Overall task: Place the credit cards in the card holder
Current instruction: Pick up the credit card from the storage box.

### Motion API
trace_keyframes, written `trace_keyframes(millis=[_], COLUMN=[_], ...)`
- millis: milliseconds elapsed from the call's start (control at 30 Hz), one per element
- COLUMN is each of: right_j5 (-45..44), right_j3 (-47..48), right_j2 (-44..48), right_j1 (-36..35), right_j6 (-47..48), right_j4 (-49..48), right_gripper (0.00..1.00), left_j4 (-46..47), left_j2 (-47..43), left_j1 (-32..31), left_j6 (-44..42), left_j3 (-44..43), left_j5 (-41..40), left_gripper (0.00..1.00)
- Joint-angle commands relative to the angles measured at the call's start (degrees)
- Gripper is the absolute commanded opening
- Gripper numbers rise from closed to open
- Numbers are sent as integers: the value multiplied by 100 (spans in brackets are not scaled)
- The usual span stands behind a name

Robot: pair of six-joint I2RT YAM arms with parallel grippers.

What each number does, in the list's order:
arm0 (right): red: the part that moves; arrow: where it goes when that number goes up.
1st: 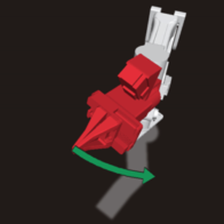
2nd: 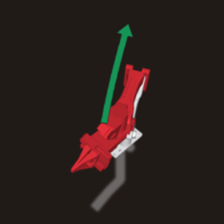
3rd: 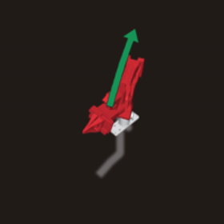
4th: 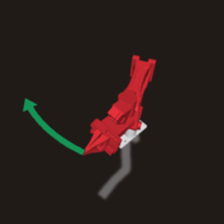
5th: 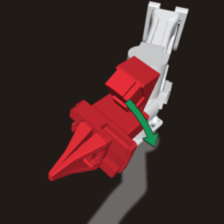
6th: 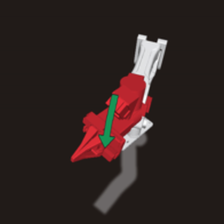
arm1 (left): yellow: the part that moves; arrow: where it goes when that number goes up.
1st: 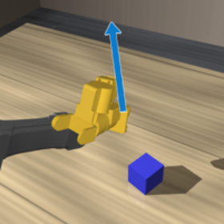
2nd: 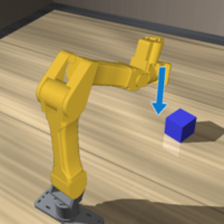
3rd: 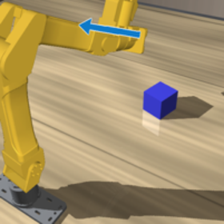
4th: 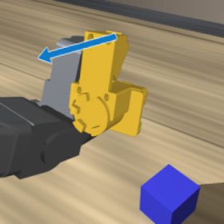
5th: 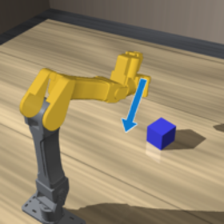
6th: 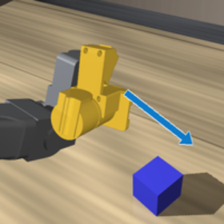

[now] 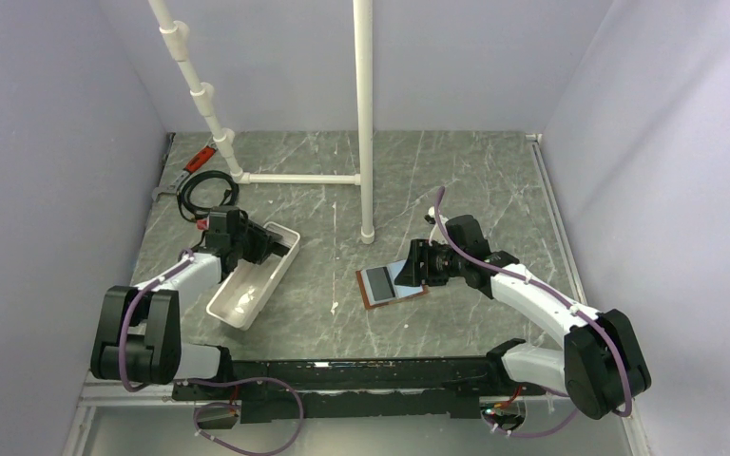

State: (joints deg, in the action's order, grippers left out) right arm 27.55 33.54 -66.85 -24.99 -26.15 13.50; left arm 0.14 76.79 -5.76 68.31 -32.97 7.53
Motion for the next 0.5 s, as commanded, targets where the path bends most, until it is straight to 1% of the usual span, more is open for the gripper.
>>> trace_keyframes(millis=[0, 133, 200, 467], right_j5=[42, 39, 49, 45], right_j3=[3, 9, 0, -12], right_j2=[40, 30, 16, 29], right_j1=[3, 3, 3, 3], right_j6=[-26, -28, -38, -39], right_j4=[-174, -182, -212, -194], right_gripper=[58, 58, 58, 58], left_j4=[295, 201, 122, 30], left_j2=[3, -185, -232, -199], left_j1=[5, 2, 4, 0], left_j6=[16, -17, -29, -25], left_j3=[-44, -68, -104, -257], left_j5=[-176, -272, -337, -211], left_gripper=[41, 34, 29, 23])
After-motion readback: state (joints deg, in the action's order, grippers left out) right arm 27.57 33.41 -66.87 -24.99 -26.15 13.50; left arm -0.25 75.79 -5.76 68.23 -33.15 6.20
